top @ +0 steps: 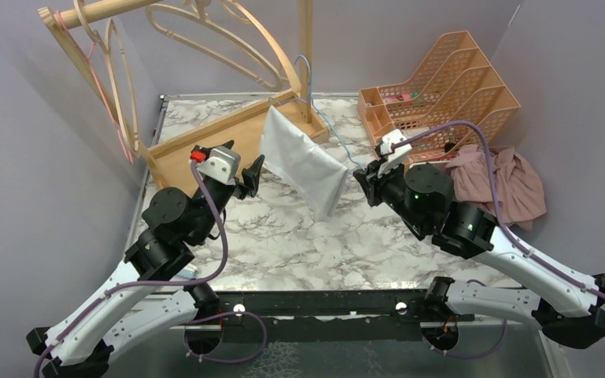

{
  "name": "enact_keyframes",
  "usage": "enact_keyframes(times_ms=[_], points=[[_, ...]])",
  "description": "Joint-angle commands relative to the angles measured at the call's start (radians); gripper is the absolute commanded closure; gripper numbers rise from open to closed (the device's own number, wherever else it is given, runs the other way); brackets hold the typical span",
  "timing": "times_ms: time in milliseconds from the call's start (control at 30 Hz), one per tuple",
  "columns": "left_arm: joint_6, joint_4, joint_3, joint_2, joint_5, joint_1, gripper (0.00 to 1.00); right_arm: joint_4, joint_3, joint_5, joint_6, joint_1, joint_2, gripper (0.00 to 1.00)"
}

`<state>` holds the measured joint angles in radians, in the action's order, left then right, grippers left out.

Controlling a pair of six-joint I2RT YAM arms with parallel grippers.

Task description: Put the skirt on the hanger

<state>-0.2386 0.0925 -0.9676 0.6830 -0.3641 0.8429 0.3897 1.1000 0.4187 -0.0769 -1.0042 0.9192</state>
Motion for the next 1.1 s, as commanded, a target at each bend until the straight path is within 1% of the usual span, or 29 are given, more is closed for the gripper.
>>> enact_keyframes(times_ms=[0, 167, 233, 433, 633, 733, 800, 900, 967, 1000, 1067], points=[[0.124, 0.030, 0.092, -0.055, 0.075, 0.002, 0.32, -0.146, 0.012, 0.121, -0.035, 0.002, 0.023, 0.99], [0.227, 0.023, 0.166, -0.084, 0.127, 0.002, 0.32, -0.179, 0.050, 0.217, -0.057, 0.001, 0.086, 0.99], [0.246, 0.022, 0.178, -0.082, 0.145, 0.001, 0.32, -0.192, 0.064, 0.235, -0.069, 0.001, 0.111, 0.99], [0.267, 0.015, 0.199, -0.069, 0.174, 0.002, 0.32, -0.259, 0.004, 0.211, -0.090, 0.001, 0.123, 0.99], [0.295, -0.004, 0.225, -0.057, 0.137, 0.001, 0.31, -0.316, -0.119, 0.209, -0.145, 0.001, 0.091, 0.99], [0.329, -0.011, 0.236, -0.046, 0.118, 0.001, 0.32, -0.335, -0.125, 0.194, -0.154, 0.002, 0.103, 0.99], [0.363, -0.020, 0.247, -0.038, 0.115, 0.001, 0.34, -0.345, -0.100, 0.184, -0.149, 0.013, 0.124, 0.99], [0.413, -0.030, 0.258, -0.024, 0.113, 0.001, 0.36, -0.349, -0.049, 0.089, -0.155, 0.105, 0.162, 0.99], [0.437, -0.038, 0.265, -0.013, 0.117, 0.001, 0.37, -0.365, -0.028, -0.099, -0.173, 0.201, 0.174, 0.99], [0.444, -0.041, 0.266, -0.007, 0.125, 0.001, 0.37, -0.378, -0.017, -0.153, -0.180, 0.238, 0.181, 0.99], [0.449, -0.051, 0.269, 0.004, 0.150, 0.001, 0.37, -0.374, 0.015, -0.196, -0.168, 0.272, 0.205, 0.99]])
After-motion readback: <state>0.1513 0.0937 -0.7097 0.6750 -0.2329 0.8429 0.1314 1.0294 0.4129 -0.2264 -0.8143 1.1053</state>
